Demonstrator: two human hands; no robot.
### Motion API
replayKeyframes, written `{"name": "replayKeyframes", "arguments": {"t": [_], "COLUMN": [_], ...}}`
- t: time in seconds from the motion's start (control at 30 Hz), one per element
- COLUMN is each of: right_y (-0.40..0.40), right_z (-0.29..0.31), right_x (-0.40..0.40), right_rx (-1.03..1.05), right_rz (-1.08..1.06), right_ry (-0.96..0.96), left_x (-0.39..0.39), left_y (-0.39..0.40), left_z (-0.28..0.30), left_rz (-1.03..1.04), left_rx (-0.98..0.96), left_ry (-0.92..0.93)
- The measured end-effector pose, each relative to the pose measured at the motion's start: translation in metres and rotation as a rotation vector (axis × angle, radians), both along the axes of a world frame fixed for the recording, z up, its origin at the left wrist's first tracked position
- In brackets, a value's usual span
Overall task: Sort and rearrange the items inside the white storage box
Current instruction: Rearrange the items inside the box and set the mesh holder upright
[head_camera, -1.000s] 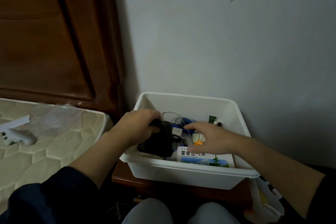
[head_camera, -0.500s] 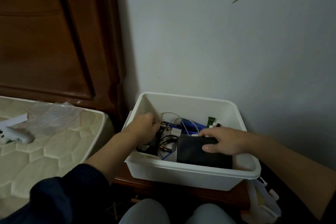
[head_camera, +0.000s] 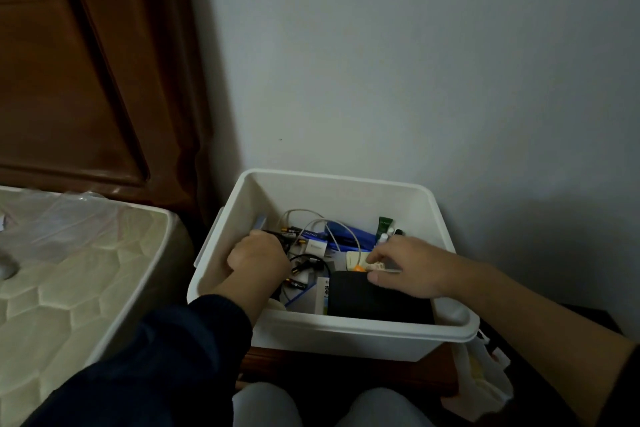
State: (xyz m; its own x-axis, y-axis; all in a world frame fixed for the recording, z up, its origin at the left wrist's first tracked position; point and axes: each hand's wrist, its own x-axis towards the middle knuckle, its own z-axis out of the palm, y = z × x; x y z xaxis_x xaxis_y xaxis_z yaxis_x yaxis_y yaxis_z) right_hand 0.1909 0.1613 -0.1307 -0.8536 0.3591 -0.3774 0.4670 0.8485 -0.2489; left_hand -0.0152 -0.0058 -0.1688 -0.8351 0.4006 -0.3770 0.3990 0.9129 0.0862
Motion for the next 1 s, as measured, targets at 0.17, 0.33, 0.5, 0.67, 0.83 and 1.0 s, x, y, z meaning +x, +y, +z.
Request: {"name": "replayKeyframes", "arguments": {"t": [0.17,0.33,0.5,0.67,0.83,1.0], "right_y": [-0.001,-0.004,-0.001,0.017,0.019,0.011], "right_z": [-0.005,-0.001,0.000,0.001,-0.002,-0.021], "right_x": [-0.001,0.000,0.001,-0.002,-0.003,-0.018], "right_rx": [0.003,-0.028,-0.055,-0.098,-0.058,-0.089], "right_rz": [-0.040,-0.064,-0.096,-0.405,-0.487,-0.449], "right_ry": [0.124,0.196,0.285,0.571,0.540,0.402], "left_x": [-0.001,0.004,0.007,0.001,0.002,0.008], "left_y": [0.005,0.006,-0.002,-0.014,-0.018,-0.016], "left_z": [-0.008,-0.008,0.029,0.074,0.065,0.025], "left_rz": [-0.032,-0.005,-0.072,-0.245,-0.129,-0.068], "left_rx": [-0.065,0.001,0.042,0.148,0.795,1.144], "left_ry": [0.067,0.075,0.127,0.233,-0.130,-0.187]}}
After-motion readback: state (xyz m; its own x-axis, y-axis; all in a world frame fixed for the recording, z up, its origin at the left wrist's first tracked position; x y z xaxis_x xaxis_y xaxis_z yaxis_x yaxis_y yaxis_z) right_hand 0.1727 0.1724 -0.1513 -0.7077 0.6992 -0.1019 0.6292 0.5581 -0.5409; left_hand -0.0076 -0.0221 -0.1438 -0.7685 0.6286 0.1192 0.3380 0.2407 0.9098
